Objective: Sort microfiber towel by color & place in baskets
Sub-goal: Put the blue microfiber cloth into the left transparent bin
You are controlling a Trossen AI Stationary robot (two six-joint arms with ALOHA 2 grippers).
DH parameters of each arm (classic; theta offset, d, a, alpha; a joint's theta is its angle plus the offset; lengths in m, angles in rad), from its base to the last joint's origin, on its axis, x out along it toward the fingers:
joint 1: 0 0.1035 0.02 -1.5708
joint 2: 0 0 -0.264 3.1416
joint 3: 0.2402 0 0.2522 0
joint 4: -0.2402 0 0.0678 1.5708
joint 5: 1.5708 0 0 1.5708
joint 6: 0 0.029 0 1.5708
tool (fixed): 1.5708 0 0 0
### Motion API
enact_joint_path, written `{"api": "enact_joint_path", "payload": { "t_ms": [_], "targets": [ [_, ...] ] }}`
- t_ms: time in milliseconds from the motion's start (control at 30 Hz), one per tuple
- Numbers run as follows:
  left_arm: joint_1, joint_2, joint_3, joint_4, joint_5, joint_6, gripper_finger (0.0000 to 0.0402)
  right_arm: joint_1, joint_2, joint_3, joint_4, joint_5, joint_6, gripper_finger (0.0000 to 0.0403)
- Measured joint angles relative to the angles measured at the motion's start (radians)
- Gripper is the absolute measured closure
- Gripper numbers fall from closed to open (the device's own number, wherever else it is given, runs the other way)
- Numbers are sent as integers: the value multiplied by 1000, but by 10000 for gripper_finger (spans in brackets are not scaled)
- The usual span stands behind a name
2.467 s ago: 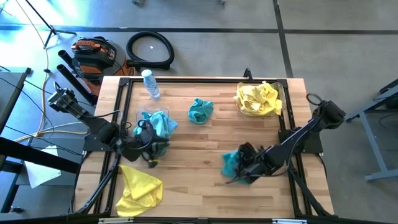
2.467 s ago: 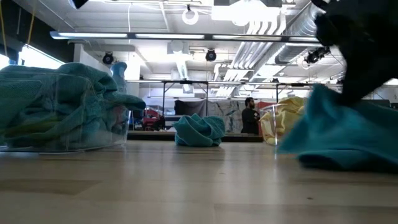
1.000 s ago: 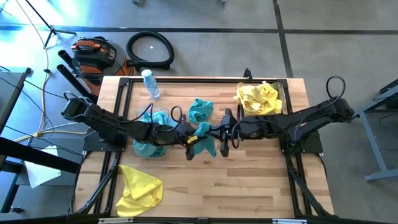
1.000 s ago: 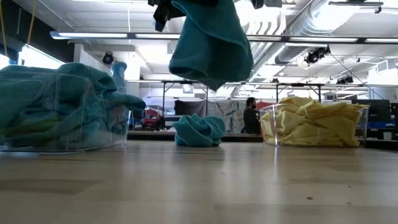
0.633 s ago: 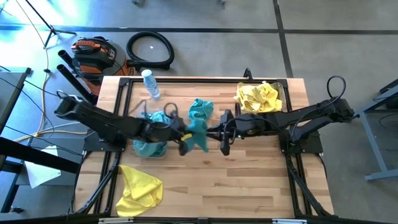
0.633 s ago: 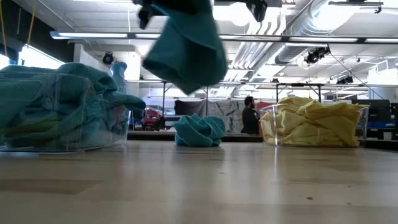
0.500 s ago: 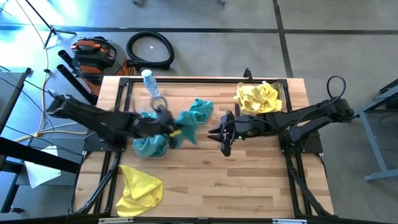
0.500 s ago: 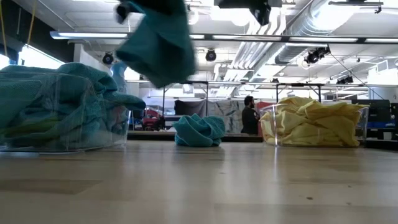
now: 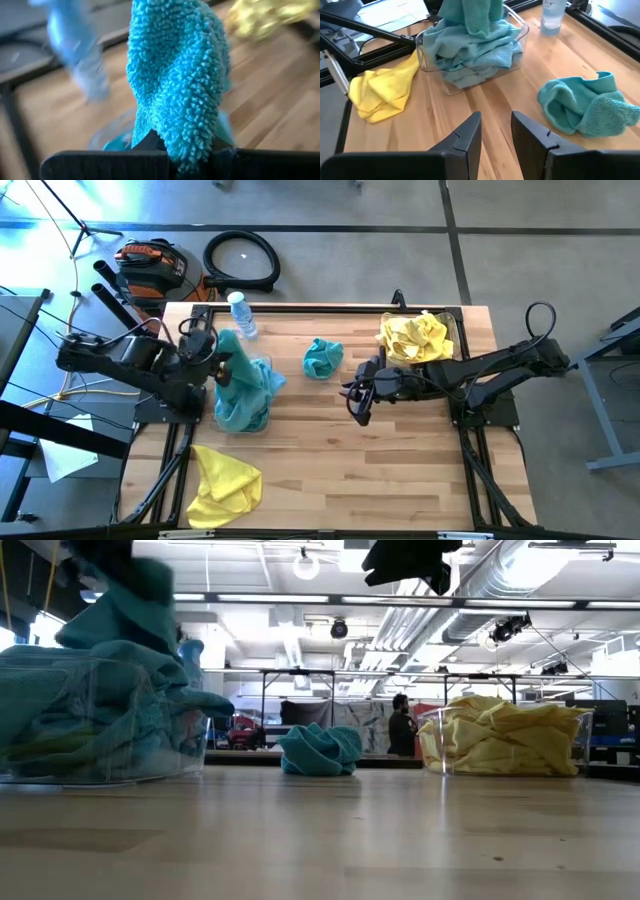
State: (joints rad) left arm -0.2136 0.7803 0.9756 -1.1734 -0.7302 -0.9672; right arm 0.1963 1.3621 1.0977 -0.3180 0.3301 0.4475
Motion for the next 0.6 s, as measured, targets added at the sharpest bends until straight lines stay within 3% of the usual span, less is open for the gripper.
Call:
{"api": "enact_joint_path", "payload": {
  "t_ms": [233, 600],
  "targets": [
    [91, 46, 0, -164, 190, -154, 401, -2, 0, -1, -1, 3, -11, 302],
    [248, 218, 0, -110, 394, -6, 401, -2, 0, -1, -4, 6, -29, 302]
  ]
}}
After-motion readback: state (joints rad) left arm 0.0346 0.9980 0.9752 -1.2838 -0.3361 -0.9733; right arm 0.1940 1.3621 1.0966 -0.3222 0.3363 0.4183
